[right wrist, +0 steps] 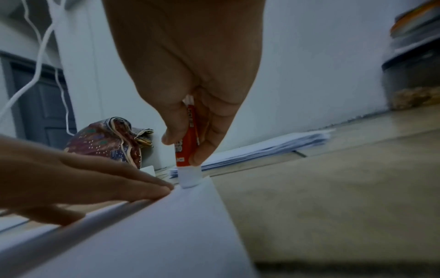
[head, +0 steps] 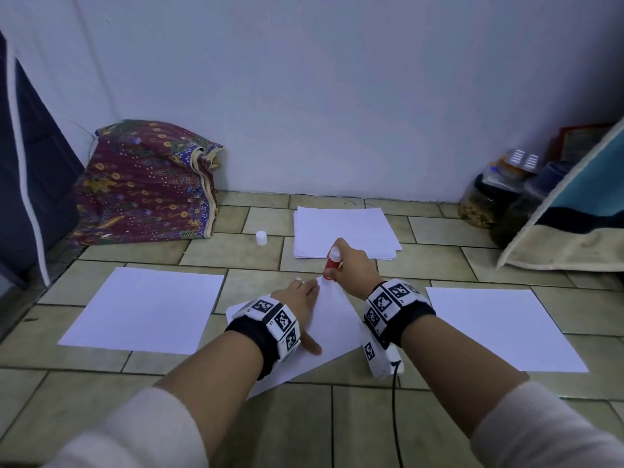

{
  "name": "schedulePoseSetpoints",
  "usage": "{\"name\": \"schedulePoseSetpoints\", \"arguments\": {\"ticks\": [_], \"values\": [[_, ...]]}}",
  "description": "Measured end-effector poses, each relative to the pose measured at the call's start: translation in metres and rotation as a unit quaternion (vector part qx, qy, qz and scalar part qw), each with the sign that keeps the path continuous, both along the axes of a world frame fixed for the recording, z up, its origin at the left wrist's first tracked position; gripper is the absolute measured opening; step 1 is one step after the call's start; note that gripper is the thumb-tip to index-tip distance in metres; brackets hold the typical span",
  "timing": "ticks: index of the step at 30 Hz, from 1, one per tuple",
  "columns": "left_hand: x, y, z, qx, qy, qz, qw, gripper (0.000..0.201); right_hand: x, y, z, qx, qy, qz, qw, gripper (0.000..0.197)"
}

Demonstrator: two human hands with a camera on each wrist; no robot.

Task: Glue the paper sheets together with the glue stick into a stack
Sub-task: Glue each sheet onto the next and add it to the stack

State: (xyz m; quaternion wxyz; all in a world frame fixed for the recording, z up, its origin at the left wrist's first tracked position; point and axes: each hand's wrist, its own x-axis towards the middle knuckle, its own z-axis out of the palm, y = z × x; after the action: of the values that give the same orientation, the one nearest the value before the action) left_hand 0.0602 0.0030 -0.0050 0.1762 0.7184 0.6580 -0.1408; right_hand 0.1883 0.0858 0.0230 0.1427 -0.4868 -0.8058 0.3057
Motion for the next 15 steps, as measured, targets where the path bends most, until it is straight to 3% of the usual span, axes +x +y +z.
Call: {"name": "schedulePoseSetpoints", "arguments": {"ticks": [5,9,12,15], "values": [[-0.001,0.0,-0.001,-0.01,0.008,0.004,1.0,0.131,0.003,0.0,0.002,0.021,-0.069,0.05,0.996,0.03],[0.0,0.0,0.002,-0.007,0.01,-0.002,1.0,0.13,0.011,-0.001,0.002,0.013,-0.068,0.071,0.995,0.03],[0.0,-0.001,0.006,0.005,0.012,-0.021,1.0,0.125,0.017,0.003,0.001,-0.007,-0.033,0.069,0.997,0.027],[0.001,0.0,0.008,0.025,0.007,-0.028,0.999,0.114,0.022,0.008,0.0,-0.041,0.058,0.0,0.997,0.025]]}}
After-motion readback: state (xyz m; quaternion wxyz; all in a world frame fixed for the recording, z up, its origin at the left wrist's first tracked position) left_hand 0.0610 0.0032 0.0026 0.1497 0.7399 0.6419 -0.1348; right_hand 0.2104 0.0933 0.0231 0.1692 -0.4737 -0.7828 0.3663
